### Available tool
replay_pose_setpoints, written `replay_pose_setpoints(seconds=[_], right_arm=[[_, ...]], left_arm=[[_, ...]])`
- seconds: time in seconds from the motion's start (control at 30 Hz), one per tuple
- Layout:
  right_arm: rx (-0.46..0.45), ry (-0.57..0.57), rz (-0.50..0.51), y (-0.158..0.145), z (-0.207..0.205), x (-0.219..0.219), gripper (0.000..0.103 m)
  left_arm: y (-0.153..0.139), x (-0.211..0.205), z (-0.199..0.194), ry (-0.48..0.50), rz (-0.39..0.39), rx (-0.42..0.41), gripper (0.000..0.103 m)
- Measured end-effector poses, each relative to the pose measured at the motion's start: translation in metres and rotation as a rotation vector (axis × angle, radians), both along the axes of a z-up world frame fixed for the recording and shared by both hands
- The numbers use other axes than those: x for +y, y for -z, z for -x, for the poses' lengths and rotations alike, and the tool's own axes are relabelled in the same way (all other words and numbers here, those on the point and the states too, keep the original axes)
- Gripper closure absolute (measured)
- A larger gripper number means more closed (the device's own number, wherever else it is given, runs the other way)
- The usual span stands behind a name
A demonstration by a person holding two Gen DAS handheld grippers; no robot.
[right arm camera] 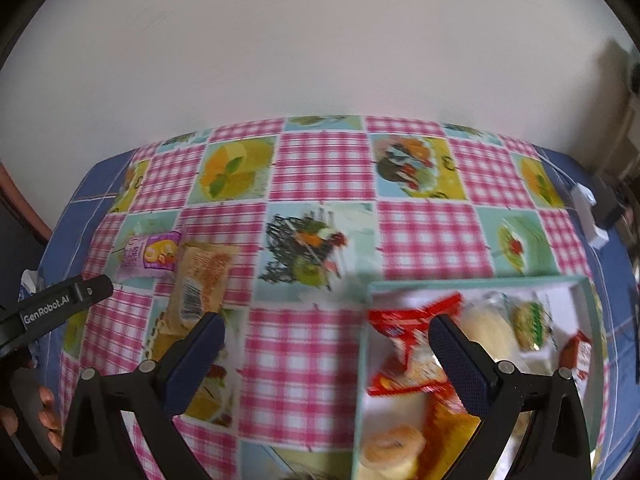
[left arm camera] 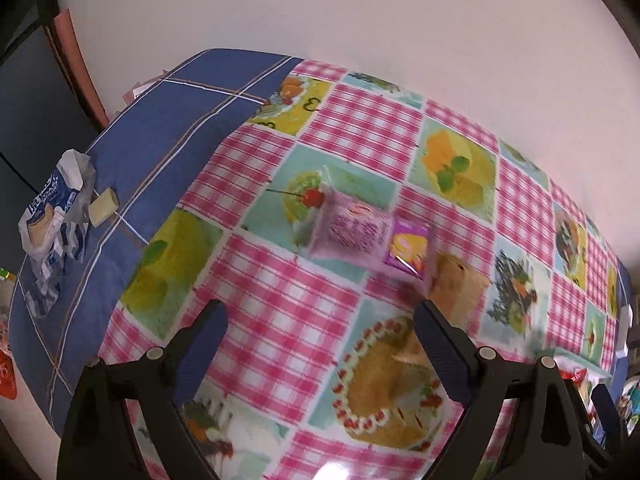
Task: Organize snacks
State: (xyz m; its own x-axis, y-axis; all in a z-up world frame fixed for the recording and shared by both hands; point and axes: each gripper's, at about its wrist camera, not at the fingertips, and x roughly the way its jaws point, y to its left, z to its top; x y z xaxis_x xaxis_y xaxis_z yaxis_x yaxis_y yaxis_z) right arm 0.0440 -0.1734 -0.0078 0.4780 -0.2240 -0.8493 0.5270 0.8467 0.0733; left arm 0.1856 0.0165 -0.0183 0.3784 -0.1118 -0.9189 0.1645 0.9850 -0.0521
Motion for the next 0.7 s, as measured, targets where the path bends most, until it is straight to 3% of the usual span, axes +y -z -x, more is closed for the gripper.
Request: replay_pose_setpoints(seconds=[0.43,0.53,0.7], right_arm=[[0.048,-0.131,-0.055,0.046,-0.086,0.044,0.000],[0.076,-0.142,-0.055,0.060,-0.095,0.049,0.000],[0.088,-0.140,-0.064,0.071,-0.096,0.045,0.000]], left_arm=[[0.024,0.019,-0.047,0.064,0.003,0.021,0.009],[0.021,0.006,-0.049,0.139,-0.022,-0.004,0.009],[0.030,-0.024,-0.043,0.344,-0.145,-0.007,0.009]])
